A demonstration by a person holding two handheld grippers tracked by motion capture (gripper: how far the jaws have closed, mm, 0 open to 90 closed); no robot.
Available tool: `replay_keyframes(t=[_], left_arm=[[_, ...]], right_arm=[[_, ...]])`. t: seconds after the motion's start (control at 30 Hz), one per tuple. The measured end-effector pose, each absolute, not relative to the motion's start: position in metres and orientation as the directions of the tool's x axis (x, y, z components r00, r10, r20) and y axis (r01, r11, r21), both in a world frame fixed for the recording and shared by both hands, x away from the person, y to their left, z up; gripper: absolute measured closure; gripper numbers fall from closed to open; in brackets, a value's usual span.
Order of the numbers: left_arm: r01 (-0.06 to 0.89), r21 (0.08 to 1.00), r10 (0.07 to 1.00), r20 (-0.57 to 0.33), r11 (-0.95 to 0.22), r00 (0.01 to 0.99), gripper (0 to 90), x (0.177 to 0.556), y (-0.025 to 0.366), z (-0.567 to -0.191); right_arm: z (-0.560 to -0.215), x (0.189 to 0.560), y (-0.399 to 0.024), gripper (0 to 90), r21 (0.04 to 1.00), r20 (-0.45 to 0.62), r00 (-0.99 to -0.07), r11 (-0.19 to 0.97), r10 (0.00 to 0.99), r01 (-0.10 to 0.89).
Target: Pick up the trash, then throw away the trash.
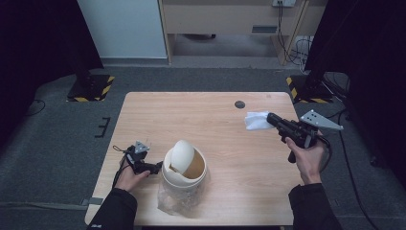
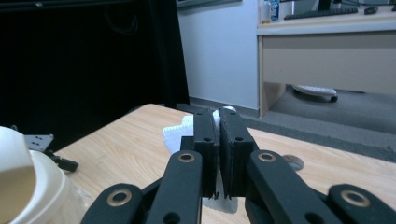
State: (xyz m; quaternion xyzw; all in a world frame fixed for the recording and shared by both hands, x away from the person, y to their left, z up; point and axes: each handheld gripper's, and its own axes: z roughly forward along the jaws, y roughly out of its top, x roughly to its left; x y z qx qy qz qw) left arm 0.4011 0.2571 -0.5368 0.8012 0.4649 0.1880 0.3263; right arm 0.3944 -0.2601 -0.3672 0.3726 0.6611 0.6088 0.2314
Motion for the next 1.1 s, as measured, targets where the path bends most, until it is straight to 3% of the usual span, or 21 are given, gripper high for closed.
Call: replay_keyframes(t=[1.1], left_arm=[[0.622,0.698,0.868,-0.002,-0.355,0.497,0.0,0.401,0.257,-0.537]], right_arm=[[-0.323,0.358,-0.224,86.7,0.996,0.076,-0.739,-0.014,0.67,0.09]])
